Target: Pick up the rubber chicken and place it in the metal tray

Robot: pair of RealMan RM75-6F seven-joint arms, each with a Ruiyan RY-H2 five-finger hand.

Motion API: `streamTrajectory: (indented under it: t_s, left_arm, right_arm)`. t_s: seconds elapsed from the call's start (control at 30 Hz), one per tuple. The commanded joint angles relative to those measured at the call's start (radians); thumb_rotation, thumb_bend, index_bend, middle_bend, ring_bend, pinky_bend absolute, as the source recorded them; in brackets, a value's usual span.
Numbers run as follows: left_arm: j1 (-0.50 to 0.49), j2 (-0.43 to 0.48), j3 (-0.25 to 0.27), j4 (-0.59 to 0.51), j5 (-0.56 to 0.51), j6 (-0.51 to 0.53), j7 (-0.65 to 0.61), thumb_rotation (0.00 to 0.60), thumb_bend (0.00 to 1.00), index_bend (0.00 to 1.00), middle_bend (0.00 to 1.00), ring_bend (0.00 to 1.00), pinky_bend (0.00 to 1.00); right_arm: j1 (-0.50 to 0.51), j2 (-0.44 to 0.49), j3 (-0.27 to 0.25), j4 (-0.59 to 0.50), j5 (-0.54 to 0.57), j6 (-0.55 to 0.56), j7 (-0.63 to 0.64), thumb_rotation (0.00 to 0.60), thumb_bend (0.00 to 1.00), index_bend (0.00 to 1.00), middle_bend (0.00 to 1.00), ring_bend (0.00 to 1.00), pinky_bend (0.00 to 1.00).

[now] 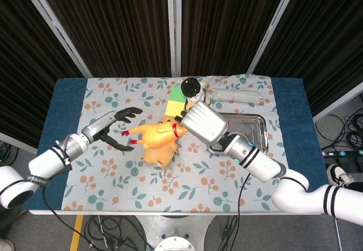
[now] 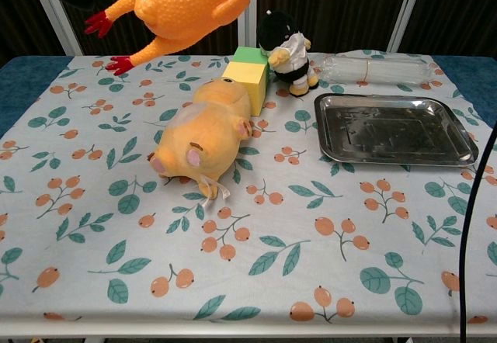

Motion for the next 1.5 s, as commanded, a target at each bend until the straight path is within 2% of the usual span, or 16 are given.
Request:
streamTrajectory:
  t_s: [0.03,0.43,0.6,0.8,0.93,1.13,1.37,1.5]
  left_arm:
    - [-0.027,0.003,-0.014,-0.007,-0.021,-0.034,-0.028,0.6,0.09,0.17,0.19,0.15,0.21]
    - [-0.088,-0.015,-0.04,0.016,-0.097,-0.148,-0.082,0.6,0.09,0.17,0.19,0.15,0.21]
    - [-0.098,-0.027,-0.043,0.035,-0.142,-0.181,-0.048,0.6,0.11,0.21,0.23,0.19,0.27]
    - [-0.103,-0.048,-0.047,0.047,-0.217,-0.202,0.012,0.6,0.2,0.35,0.35,0.32,0.38]
    - [-0.094,-0.066,-0.058,0.05,-0.259,-0.193,0.043,0.6,0.28,0.48,0.49,0.45,0.48]
    - [-0.068,-0.087,-0.068,0.059,-0.231,-0.201,0.063,0.6,0.38,0.56,0.57,0.52,0.56]
    - [-0.047,-0.118,-0.091,0.086,-0.229,-0.186,0.075,0.6,0.56,0.72,0.78,0.72,0.75]
    - [-0.043,-0.128,-0.094,0.098,-0.245,-0.181,0.1,0.6,0.63,0.78,0.85,0.79,0.8]
  right_arm:
    - [0.034,-0.024,0.005,0.017,0.035,-0.015,-0.035,0.6,0.37,0.94,0.8,0.75,1.0]
    - [0.122,-0.064,-0.006,0.033,0.139,-0.002,-0.132,0.6,0.37,0.94,0.8,0.75,1.0]
    - [0.141,-0.064,-0.018,0.026,0.164,0.01,-0.158,0.6,0.37,0.94,0.8,0.75,1.0]
    - [0.158,-0.069,-0.034,0.026,0.183,0.032,-0.187,0.6,0.37,0.94,0.81,0.75,1.0]
    - [0.167,-0.078,-0.048,0.03,0.189,0.044,-0.195,0.6,0.37,0.94,0.81,0.76,1.0]
    - [0.164,-0.065,-0.05,0.016,0.175,0.047,-0.129,0.6,0.37,0.94,0.81,0.76,1.0]
    - [0.157,-0.051,-0.063,-0.016,0.143,0.052,-0.077,0.6,0.37,0.94,0.81,0.76,1.0]
    - [0.152,-0.048,-0.075,-0.029,0.134,0.059,-0.071,0.6,0.37,0.94,0.81,0.76,1.0]
